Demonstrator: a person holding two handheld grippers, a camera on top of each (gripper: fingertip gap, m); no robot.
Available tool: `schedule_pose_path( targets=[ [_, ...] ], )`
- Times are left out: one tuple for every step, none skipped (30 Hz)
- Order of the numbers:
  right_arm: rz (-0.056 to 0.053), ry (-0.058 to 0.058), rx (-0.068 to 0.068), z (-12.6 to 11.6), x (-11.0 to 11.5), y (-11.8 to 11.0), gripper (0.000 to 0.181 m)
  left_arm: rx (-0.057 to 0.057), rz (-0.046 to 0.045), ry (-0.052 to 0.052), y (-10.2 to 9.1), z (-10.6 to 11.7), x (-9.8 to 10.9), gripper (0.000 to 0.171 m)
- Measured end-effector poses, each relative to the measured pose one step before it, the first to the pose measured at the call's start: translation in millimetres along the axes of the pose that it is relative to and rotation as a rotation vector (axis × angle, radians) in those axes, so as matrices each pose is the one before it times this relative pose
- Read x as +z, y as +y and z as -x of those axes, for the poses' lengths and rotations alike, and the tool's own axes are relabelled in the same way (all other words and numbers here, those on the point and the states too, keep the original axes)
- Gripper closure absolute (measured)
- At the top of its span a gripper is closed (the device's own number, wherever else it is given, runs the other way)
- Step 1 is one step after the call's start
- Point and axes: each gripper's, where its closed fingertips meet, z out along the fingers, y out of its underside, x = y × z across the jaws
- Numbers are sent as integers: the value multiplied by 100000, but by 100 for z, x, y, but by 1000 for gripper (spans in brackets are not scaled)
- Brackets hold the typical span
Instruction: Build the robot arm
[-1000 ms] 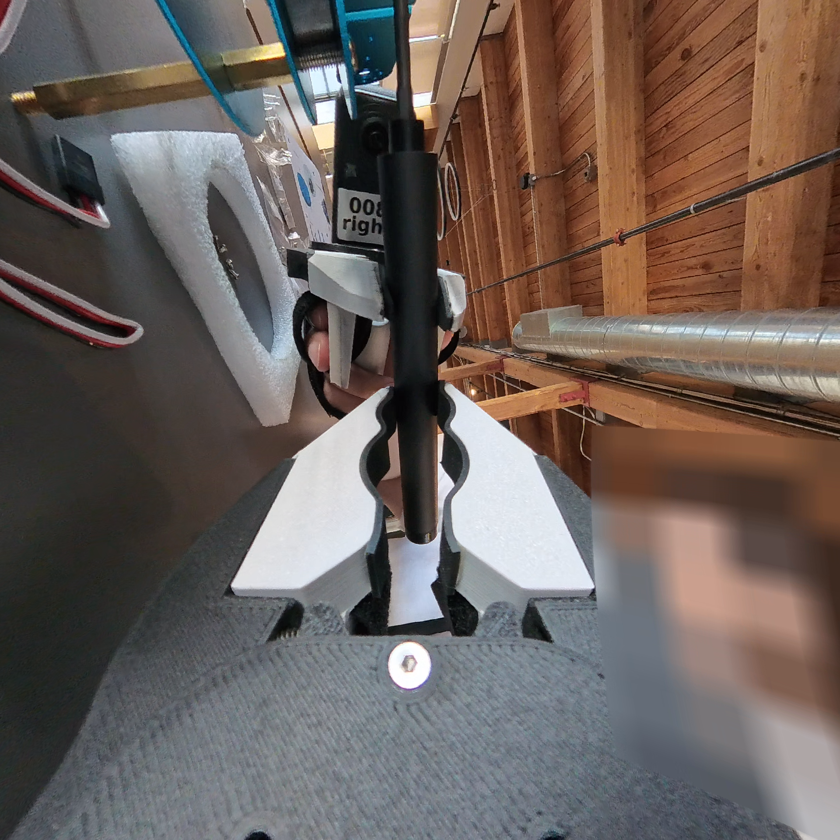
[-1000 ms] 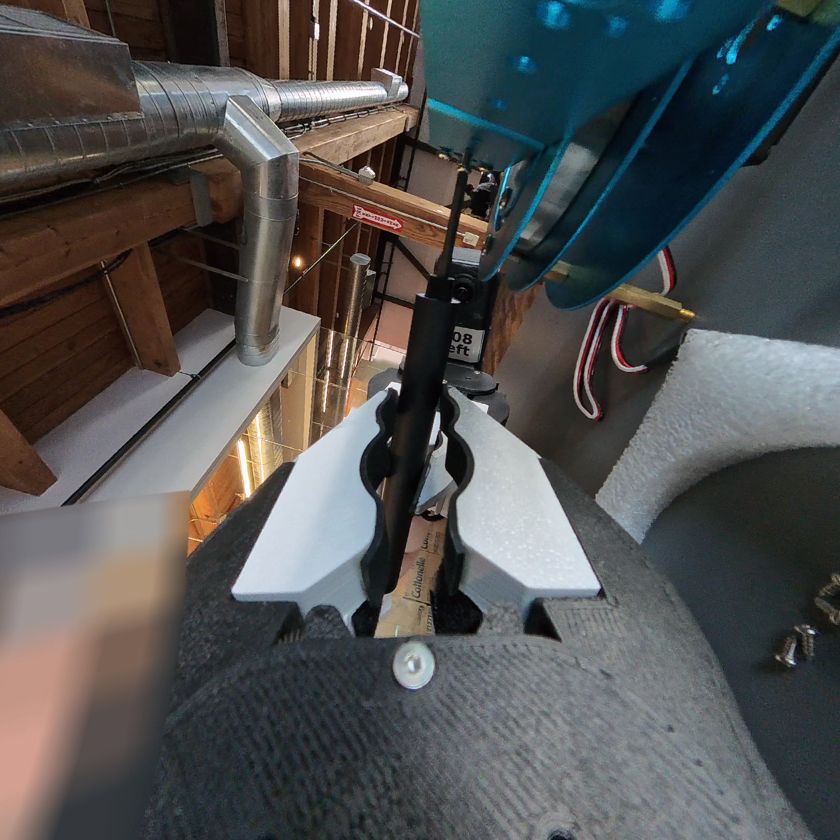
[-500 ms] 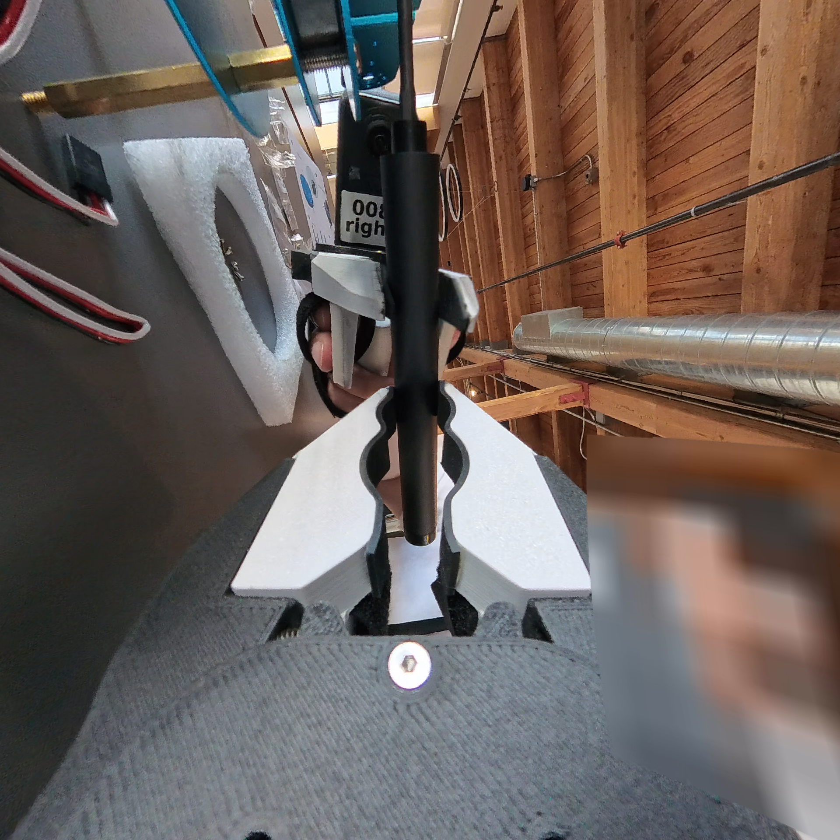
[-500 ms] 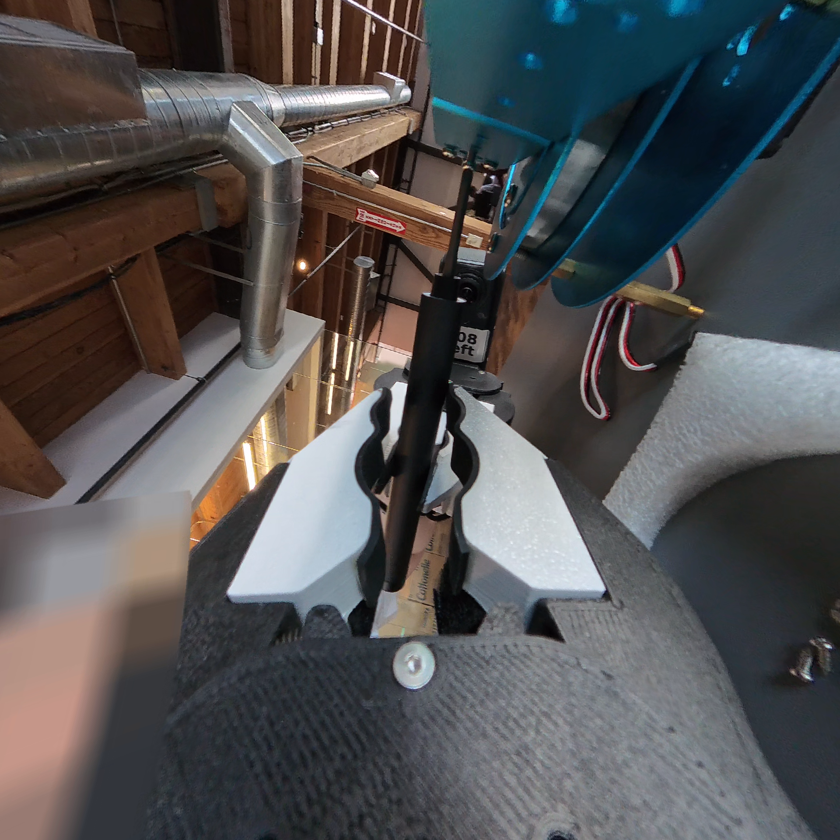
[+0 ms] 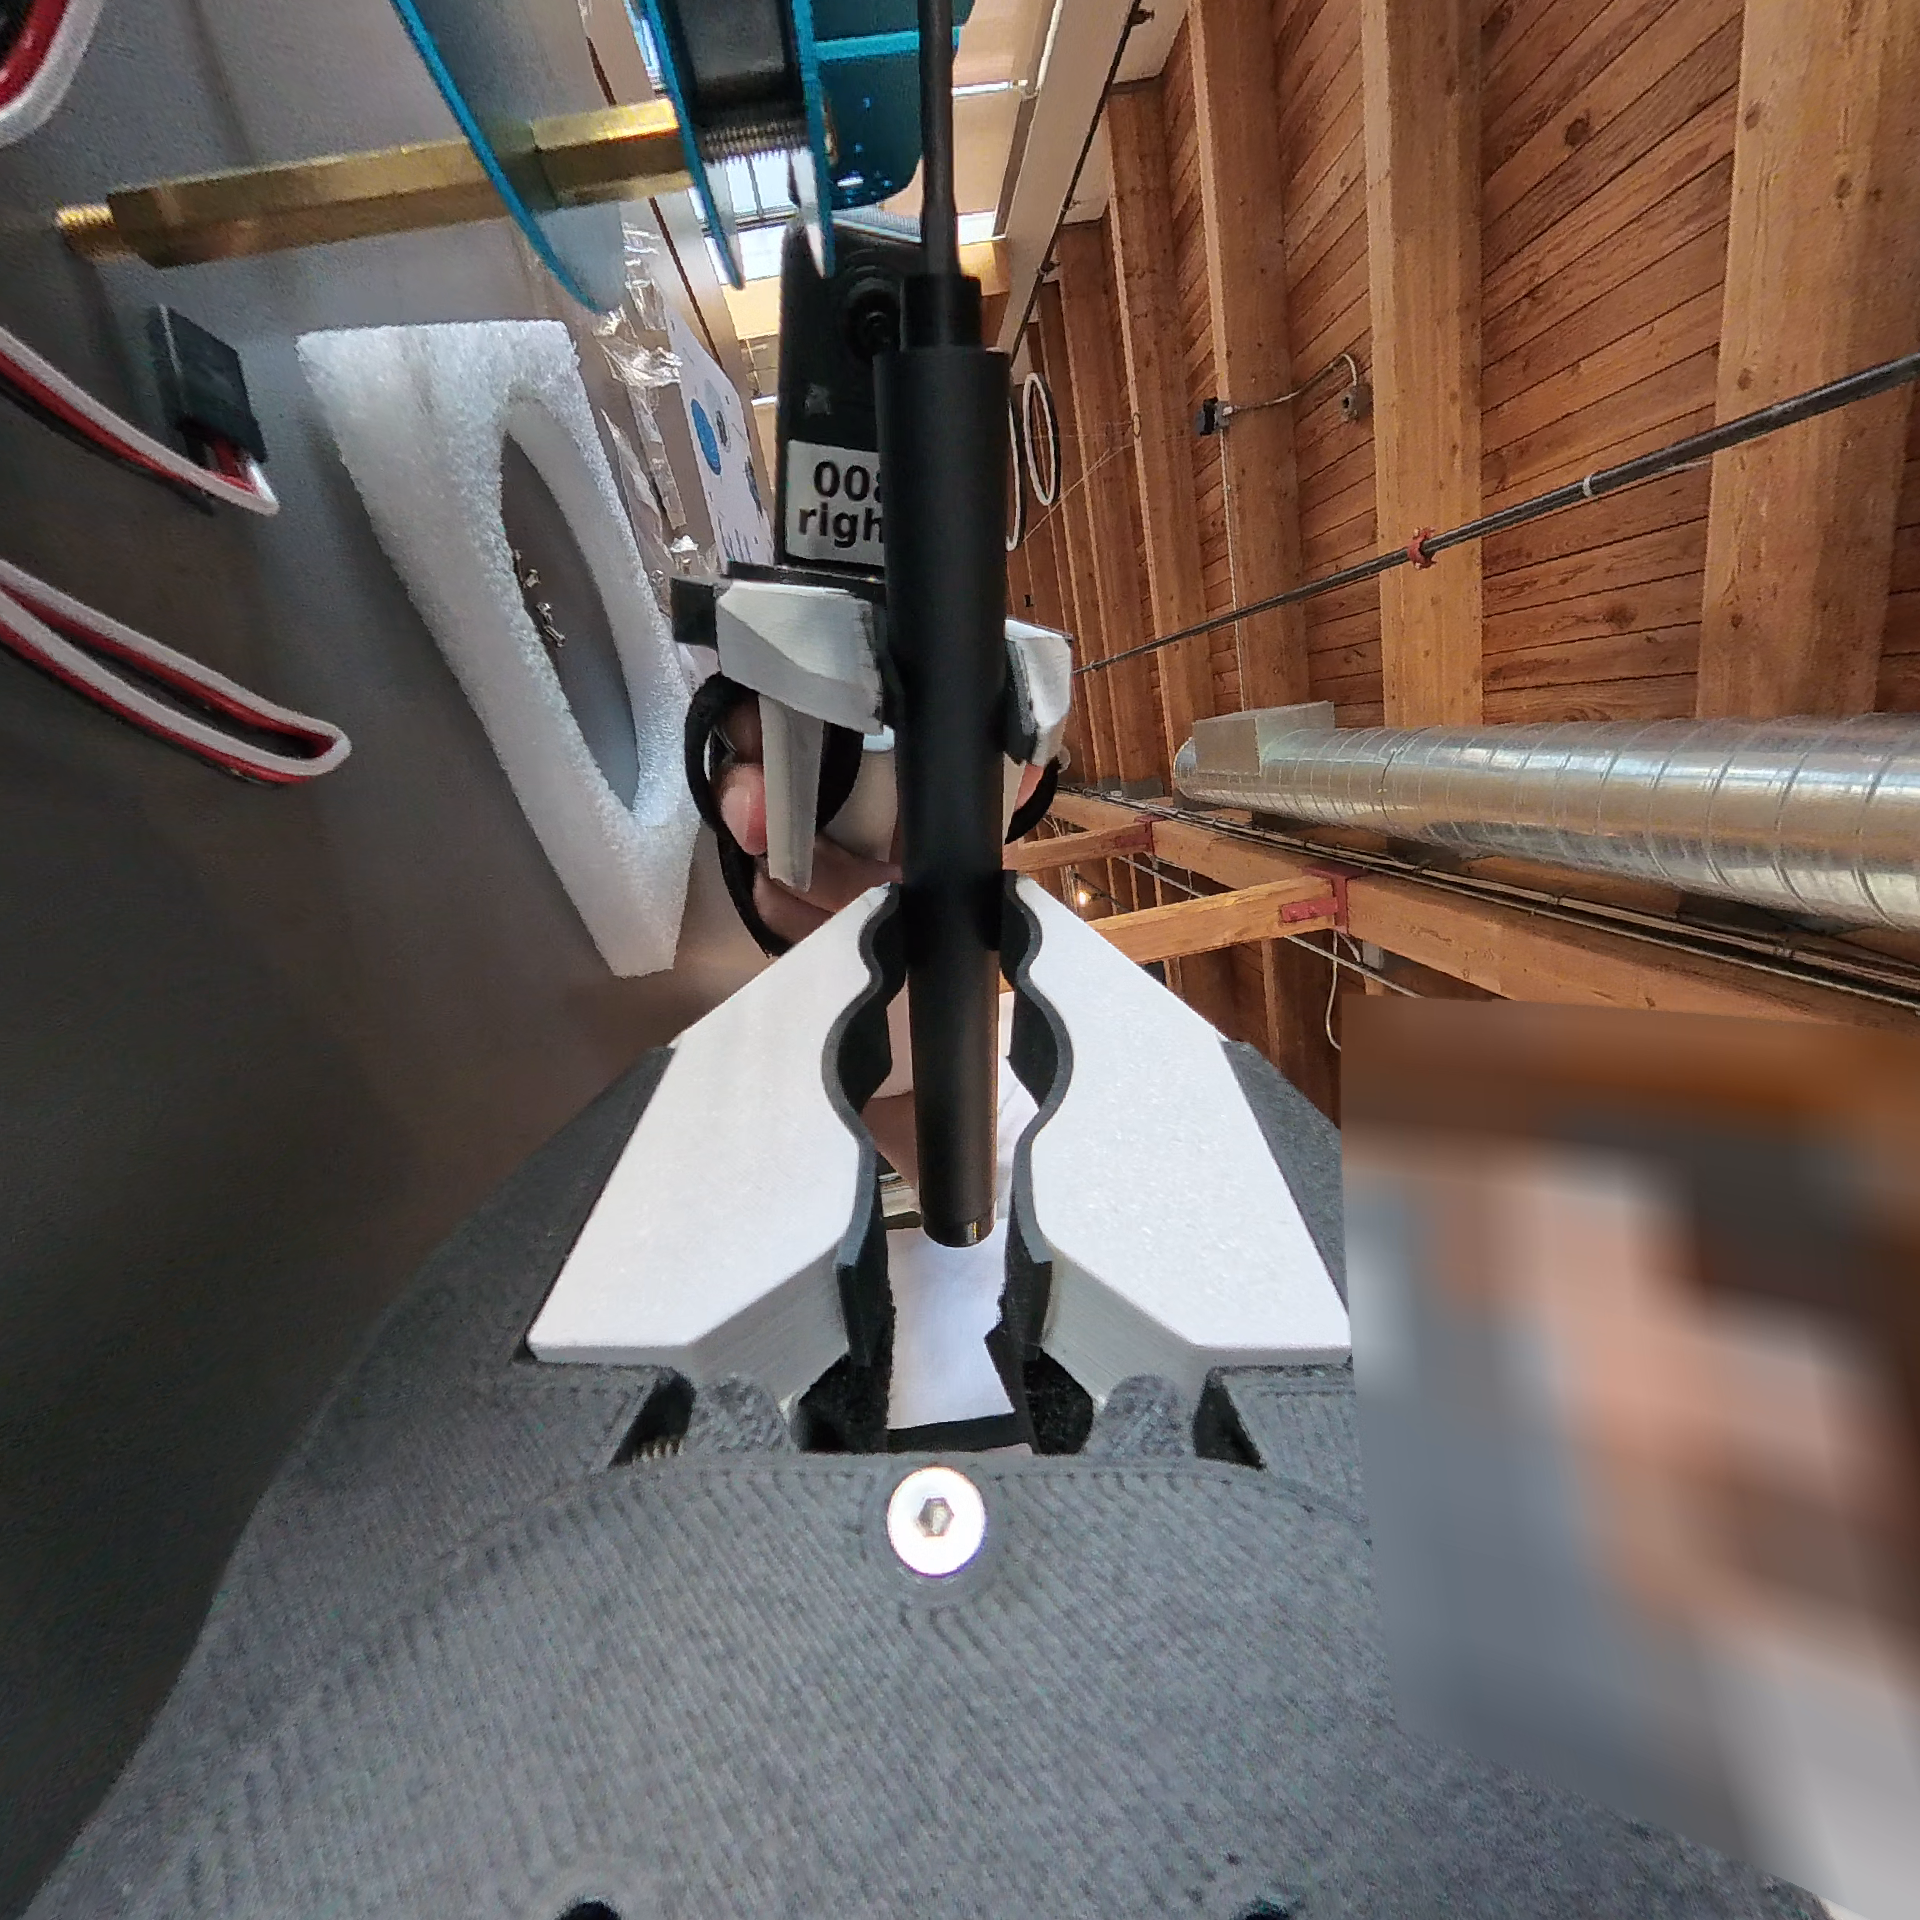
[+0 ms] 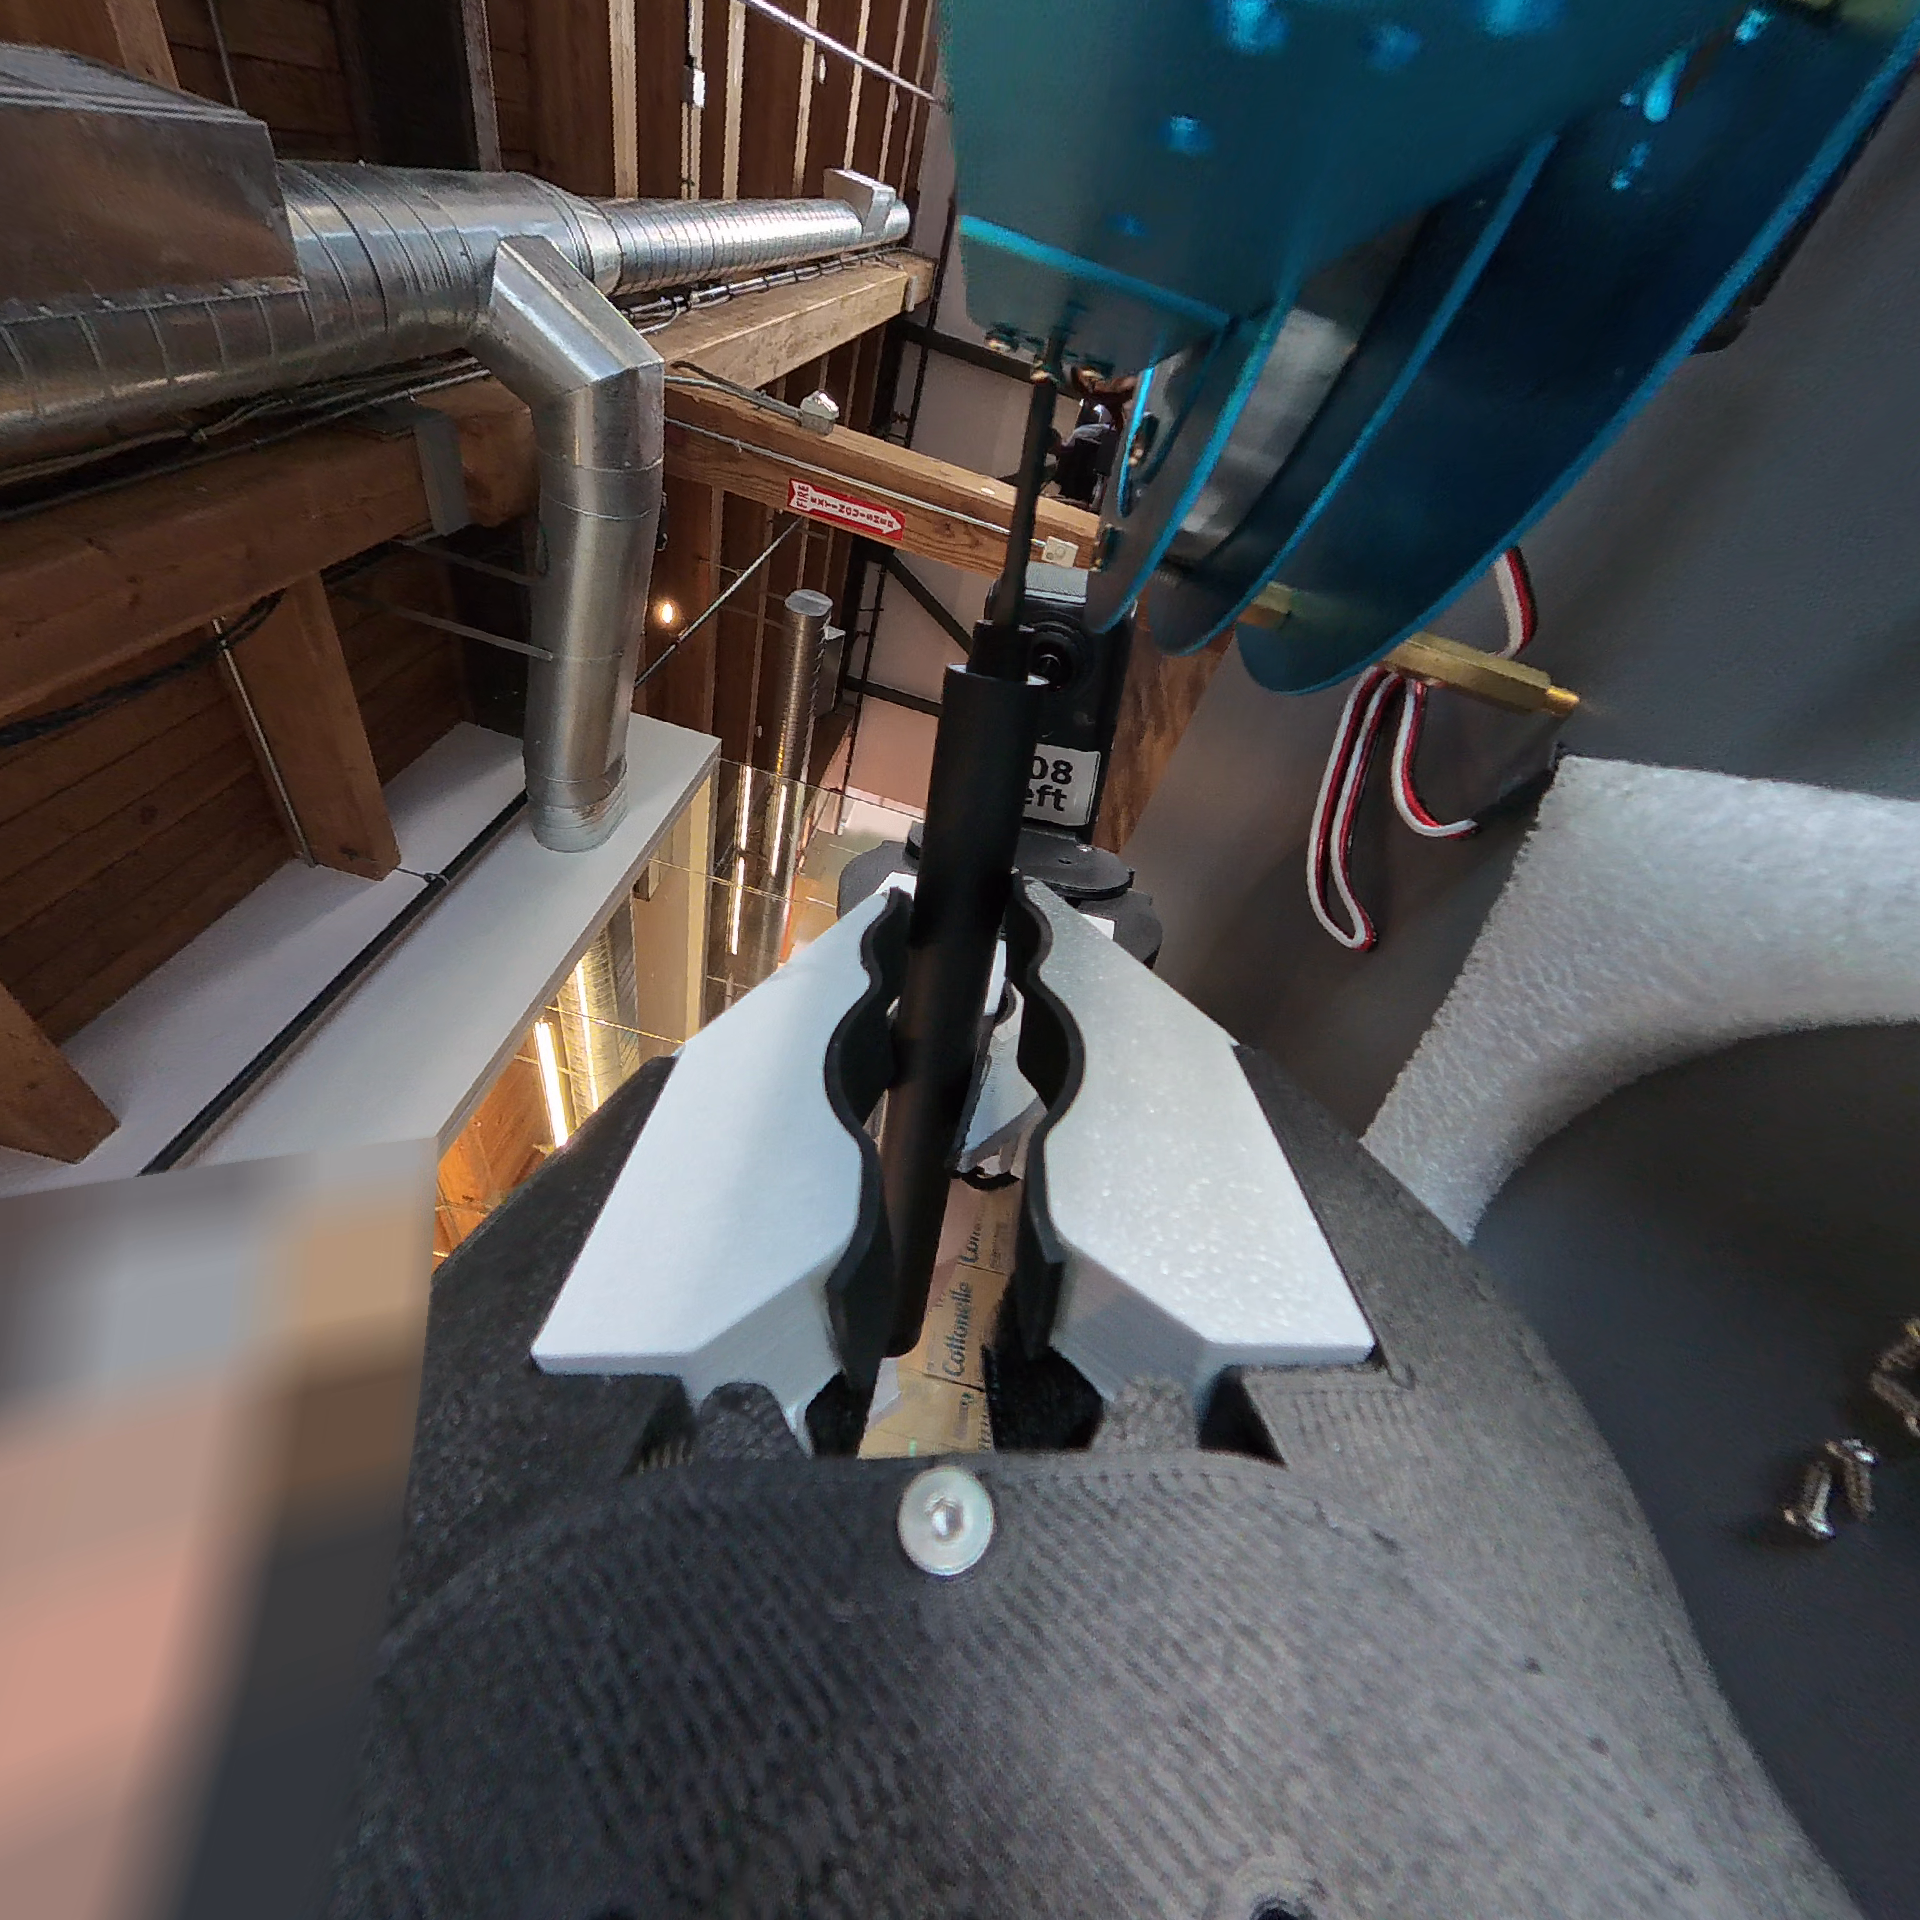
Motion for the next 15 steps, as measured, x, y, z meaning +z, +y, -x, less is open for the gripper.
schedule_pose_path(
  targets=[
    [-192,-341,945,-20,7,-22,164,-23,-82,-56,-36,28,-9,156],
    [-166,-399,837,-14,24,-34,164,-45,-163,15,-31,12,-17,156],
    [-122,-133,523,-21,7,-29,164,15,-143,-199,-40,27,-20,156],
    [-185,297,108,-41,-2,-20,165,96,-12,-188,-10,44,-4,156],
    [-268,300,53,8,-1,-27,165,-81,-20,252,-23,-28,2,156],
    [-241,130,-172,33,21,-27,165,-325,-83,531,-18,-77,-1,156],
    [-119,84,-429,21,4,-15,164,-139,-23,249,-3,-45,2,156],
    [146,124,-308,20,13,15,164,127,86,-83,10,-21,-9,156],
    [193,96,-81,5,8,8,164,105,52,-127,-1,4,-13,156],
    [-18,38,-60,1,20,5,164,-87,-15,-32,-4,-5,-21,156],
    [-122,126,-229,-11,14,-9,164,-154,-34,-47,-4,12,-23,156],
    [-140,40,59,-13,22,-20,164,-53,-31,-75,-18,16,-16,156],
    [-277,-30,178,-9,12,-23,164,20,5,-116,-17,-3,-14,156],
    [-335,-132,445,-8,18,-32,164,20,-10,-172,-25,4,-26,156],
    [-308,-343,979,-4,29,-25,164,31,-31,-141,-24,-1,-34,156]
  ],
)
